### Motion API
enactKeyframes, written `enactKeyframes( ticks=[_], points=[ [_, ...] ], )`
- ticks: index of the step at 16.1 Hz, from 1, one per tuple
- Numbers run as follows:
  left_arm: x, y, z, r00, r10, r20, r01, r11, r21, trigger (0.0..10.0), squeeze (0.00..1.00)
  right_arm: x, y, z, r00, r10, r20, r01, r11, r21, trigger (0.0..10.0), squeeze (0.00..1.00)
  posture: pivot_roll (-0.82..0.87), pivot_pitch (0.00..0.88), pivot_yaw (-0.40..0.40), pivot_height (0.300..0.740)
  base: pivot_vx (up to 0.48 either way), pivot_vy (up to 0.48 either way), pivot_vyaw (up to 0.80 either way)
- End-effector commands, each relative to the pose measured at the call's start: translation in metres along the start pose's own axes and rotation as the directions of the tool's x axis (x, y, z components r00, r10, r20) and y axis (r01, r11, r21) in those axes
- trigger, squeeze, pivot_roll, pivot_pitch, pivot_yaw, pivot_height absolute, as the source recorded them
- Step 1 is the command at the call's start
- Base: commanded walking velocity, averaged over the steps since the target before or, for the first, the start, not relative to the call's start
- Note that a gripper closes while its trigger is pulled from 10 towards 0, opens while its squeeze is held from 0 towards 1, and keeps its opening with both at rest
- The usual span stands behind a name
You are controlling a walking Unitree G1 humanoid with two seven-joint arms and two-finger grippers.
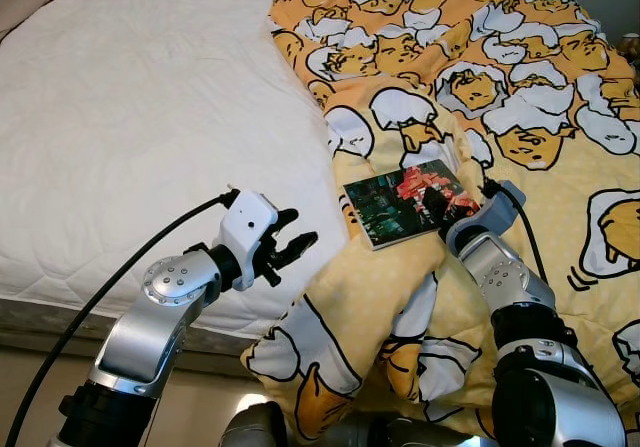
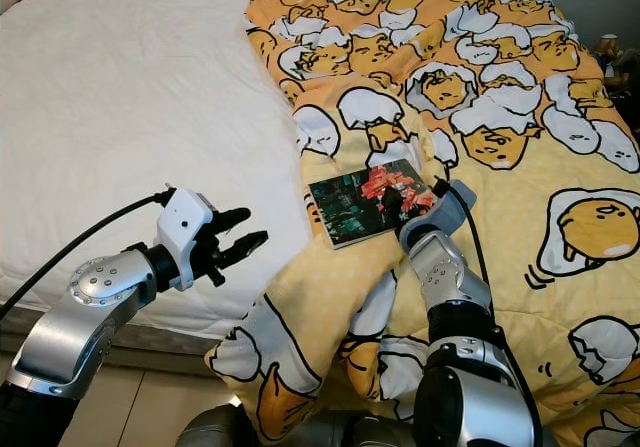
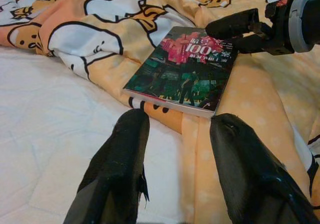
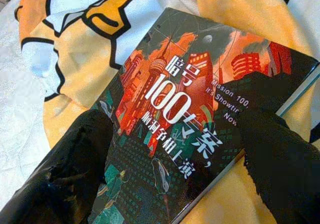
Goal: Clean up the room
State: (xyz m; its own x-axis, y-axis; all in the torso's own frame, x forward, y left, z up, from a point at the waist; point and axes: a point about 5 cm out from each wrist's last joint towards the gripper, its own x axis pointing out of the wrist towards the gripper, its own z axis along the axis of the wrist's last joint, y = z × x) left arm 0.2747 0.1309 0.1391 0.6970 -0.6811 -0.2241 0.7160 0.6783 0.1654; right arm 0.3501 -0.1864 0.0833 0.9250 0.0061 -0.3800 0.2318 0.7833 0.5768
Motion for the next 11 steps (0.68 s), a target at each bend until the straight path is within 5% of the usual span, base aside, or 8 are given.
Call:
enactKeyframes(
  ticks=[1,11],
  points=[
    [-0.001,-0.001,-0.005,1.0,-0.006,-0.018,0.006,1.0,0.002,10.0,0.0,-0.003,-0.006,-0.008,0.999,-0.018,-0.027,0.019,0.999,0.029,10.0,0.0,0.15,0.146,0.031,0.74,0.0,0.0,0.0],
    [0.0,-0.007,0.006,1.0,-0.009,-0.002,0.009,1.0,0.009,10.0,0.0,-0.009,-0.01,-0.009,0.999,-0.031,-0.025,0.032,0.998,0.055,10.0,0.0,0.15,0.144,0.03,0.74,0.0,0.0,0.0]
  ],
)
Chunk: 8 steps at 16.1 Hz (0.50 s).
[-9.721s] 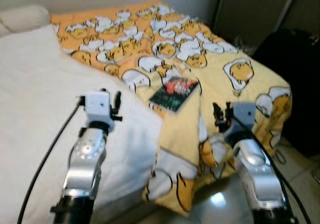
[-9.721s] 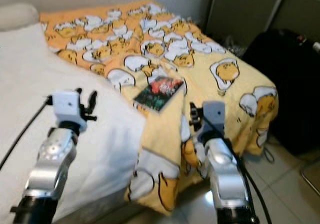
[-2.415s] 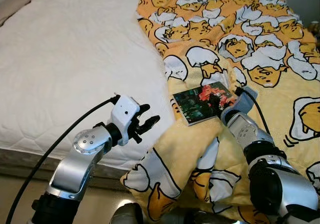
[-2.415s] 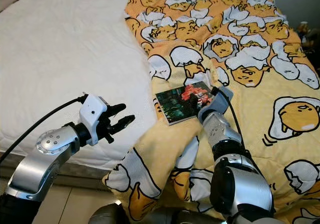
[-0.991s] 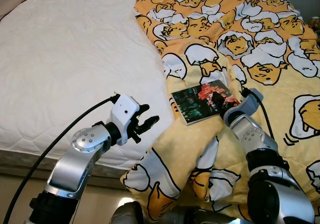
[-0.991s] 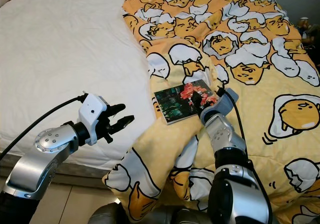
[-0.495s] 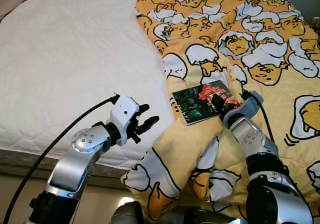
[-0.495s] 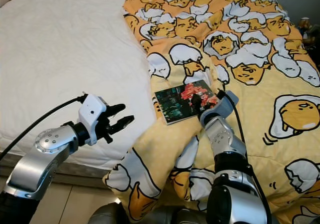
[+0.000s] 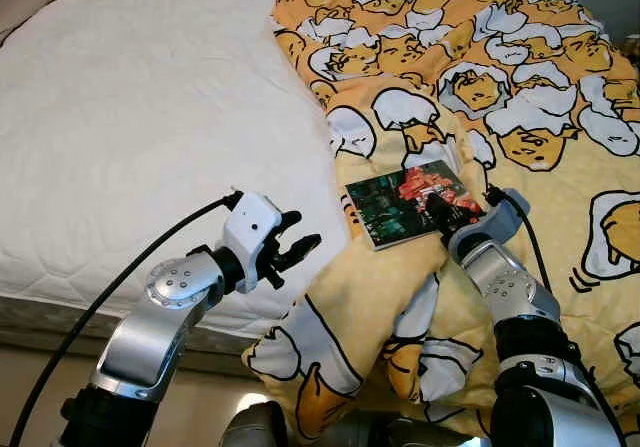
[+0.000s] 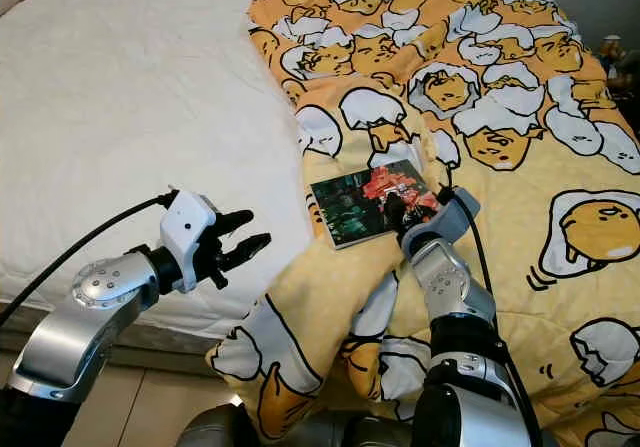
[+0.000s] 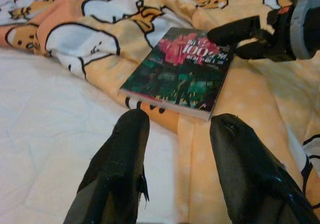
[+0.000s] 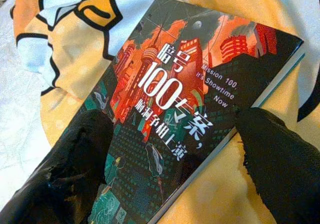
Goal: Clean up the room
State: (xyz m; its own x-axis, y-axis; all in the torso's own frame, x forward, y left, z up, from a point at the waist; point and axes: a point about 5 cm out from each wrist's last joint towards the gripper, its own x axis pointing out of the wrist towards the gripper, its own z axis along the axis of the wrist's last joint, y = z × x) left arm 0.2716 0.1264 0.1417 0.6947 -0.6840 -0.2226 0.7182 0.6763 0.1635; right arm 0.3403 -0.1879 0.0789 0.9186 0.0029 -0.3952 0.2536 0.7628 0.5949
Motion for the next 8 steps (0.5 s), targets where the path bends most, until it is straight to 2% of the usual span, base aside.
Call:
enactKeyframes(
  ticks=[1,8],
  points=[
    [-0.0008,-0.0013,0.002,1.0,-0.006,-0.005,0.006,1.0,0.011,10.0,0.0,-0.0016,-0.0045,-0.0036,1.0,-0.022,-0.014,0.022,0.999,0.023,10.0,0.0,0.15,0.144,0.03,0.74,0.0,0.0,0.0],
    [-0.0022,-0.0015,0.0003,1.0,-0.01,-0.009,0.01,1.0,0.008,10.0,0.0,-0.0004,-0.0075,-0.0066,0.999,-0.03,-0.017,0.031,0.999,0.039,10.0,0.0,0.15,0.136,0.032,0.74,0.0,0.0,0.0]
  ],
)
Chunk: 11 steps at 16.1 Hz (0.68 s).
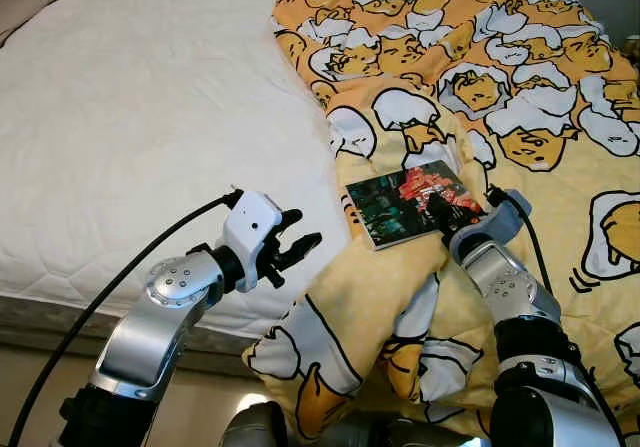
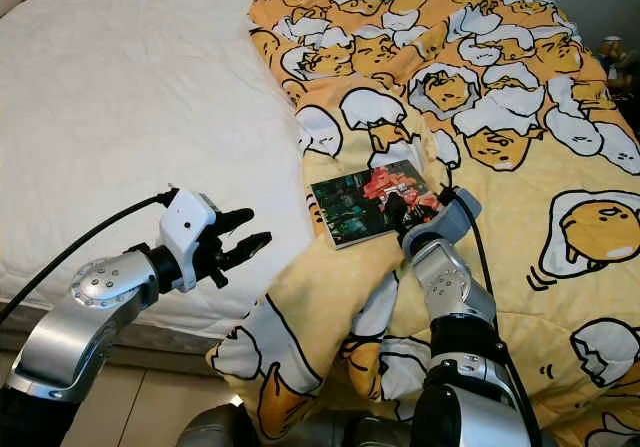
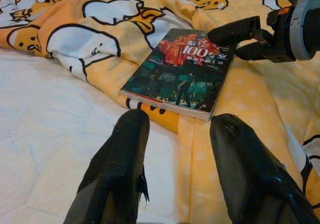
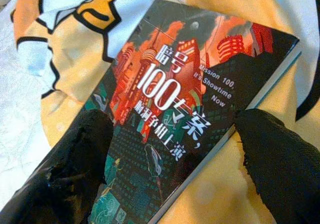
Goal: Clean up the room
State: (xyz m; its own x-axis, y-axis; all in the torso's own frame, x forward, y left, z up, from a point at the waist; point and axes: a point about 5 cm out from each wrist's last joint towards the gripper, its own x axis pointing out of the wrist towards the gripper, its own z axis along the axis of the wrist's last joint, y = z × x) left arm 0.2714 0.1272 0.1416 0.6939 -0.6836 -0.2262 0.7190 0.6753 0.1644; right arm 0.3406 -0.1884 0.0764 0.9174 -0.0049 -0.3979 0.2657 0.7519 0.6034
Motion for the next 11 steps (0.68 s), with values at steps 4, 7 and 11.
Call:
enactKeyframes(
  ticks=[4,7,11],
  points=[
    [-0.007,-0.004,-0.002,0.999,-0.026,-0.031,0.027,1.0,0.013,10.0,0.0,0.006,-0.012,-0.019,0.998,-0.041,-0.054,0.045,0.997,0.066,10.0,0.0,0.21,0.169,0.053,0.74,0.0,0.0,0.0],
    [-0.016,-0.007,-0.004,0.998,-0.037,-0.056,0.038,0.999,0.013,10.0,0.0,0.007,-0.022,-0.023,0.995,-0.073,-0.063,0.079,0.992,0.103,10.0,0.0,0.24,0.185,0.061,0.74,0.0,0.0,0.0],
    [-0.013,-0.009,-0.001,0.998,-0.043,-0.054,0.043,0.999,0.013,10.0,0.0,0.01,-0.02,-0.015,0.998,-0.062,-0.029,0.065,0.985,0.159,10.0,0.0,0.23,0.193,0.066,0.74,0.0,0.0,0.0]
  ],
)
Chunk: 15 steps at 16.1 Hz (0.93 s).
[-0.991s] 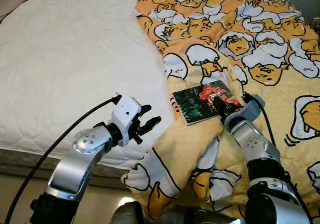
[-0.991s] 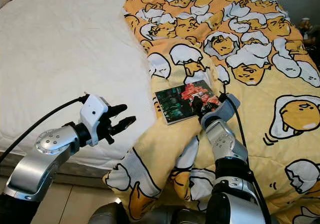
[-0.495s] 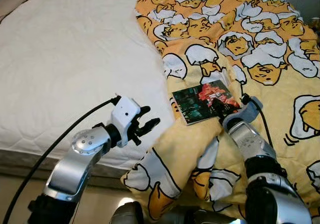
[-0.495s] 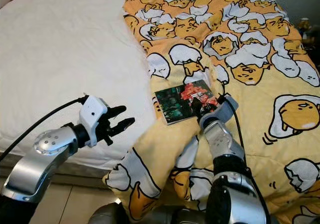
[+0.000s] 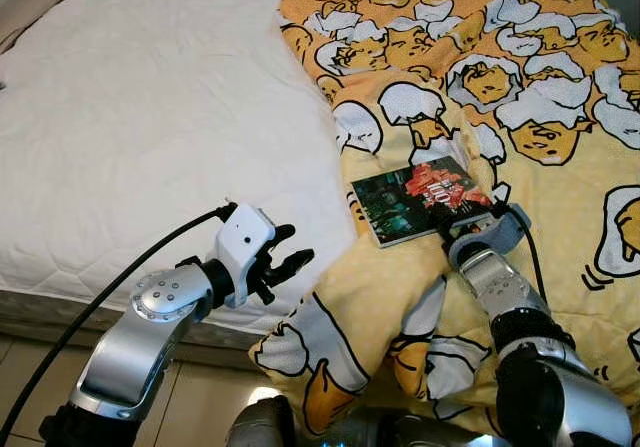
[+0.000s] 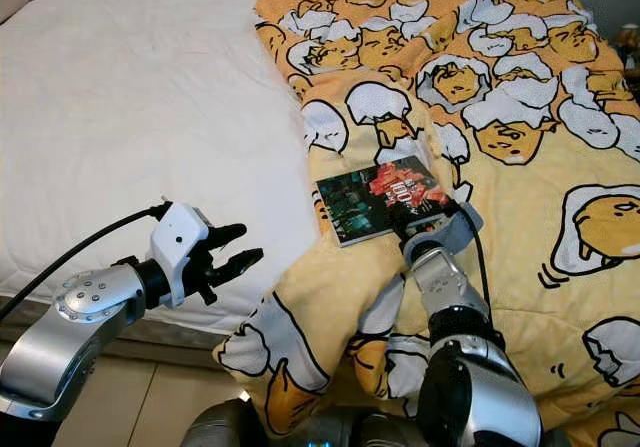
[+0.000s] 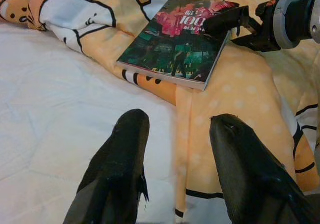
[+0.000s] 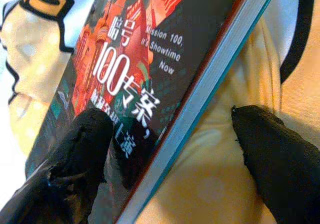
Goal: Clean up the room
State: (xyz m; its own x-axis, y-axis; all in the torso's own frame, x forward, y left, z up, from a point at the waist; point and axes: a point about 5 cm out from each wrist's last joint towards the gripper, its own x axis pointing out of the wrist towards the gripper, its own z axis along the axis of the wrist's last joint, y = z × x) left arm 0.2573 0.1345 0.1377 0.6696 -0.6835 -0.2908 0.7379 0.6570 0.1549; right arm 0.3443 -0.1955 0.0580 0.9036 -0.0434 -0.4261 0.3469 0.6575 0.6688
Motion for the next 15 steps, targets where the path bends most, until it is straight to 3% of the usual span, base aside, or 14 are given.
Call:
enactKeyframes(
  ticks=[1,3,4,6,9,12,15],
  points=[
    [0.002,-0.004,0.008,1.0,-0.016,0.012,0.016,1.0,0.016,10.0,0.0,0.001,0.0,-0.001,1.0,0.028,0.009,-0.029,0.996,0.081,10.0,0.0,0.22,0.194,0.062,0.74,0.0,0.0,0.0],
    [0.002,-0.004,0.01,1.0,-0.013,0.017,0.013,1.0,0.015,10.0,0.0,0.002,0.005,0.005,0.997,0.071,0.035,-0.074,0.992,0.105,10.0,0.0,0.22,0.194,0.06,0.74,0.0,0.0,0.0],
    [0.003,-0.004,0.012,1.0,-0.007,0.023,0.007,1.0,0.015,10.0,0.0,0.002,0.019,0.017,0.983,0.162,0.086,-0.17,0.981,0.096,10.0,0.0,0.22,0.193,0.052,0.74,0.0,0.0,0.0],
    [0.003,-0.003,0.012,1.0,-0.002,0.024,0.002,1.0,0.014,10.0,0.0,0.003,0.035,0.029,0.963,0.242,0.118,-0.251,0.966,0.063,10.0,0.0,0.22,0.194,0.047,0.74,0.0,0.0,0.0],
    [0.003,-0.001,0.009,1.0,0.004,0.016,-0.005,1.0,0.01,10.0,0.0,0.004,0.044,0.035,0.956,0.272,0.112,-0.272,0.962,-0.021,10.0,0.0,0.22,0.195,0.046,0.74,0.0,0.0,0.0],
    [0.001,0.002,0.006,1.0,0.011,0.009,-0.011,1.0,0.011,10.0,0.0,0.004,0.044,0.042,0.955,0.268,0.126,-0.267,0.963,-0.025,10.0,0.0,0.22,0.197,0.045,0.74,0.0,0.0,0.0],
    [-0.002,0.004,0.002,1.0,0.017,0.004,-0.017,1.0,0.014,10.0,0.0,0.002,0.056,0.057,0.926,0.338,0.168,-0.336,0.941,-0.041,10.0,0.0,0.22,0.194,0.048,0.74,0.0,0.0,0.0]
  ],
)
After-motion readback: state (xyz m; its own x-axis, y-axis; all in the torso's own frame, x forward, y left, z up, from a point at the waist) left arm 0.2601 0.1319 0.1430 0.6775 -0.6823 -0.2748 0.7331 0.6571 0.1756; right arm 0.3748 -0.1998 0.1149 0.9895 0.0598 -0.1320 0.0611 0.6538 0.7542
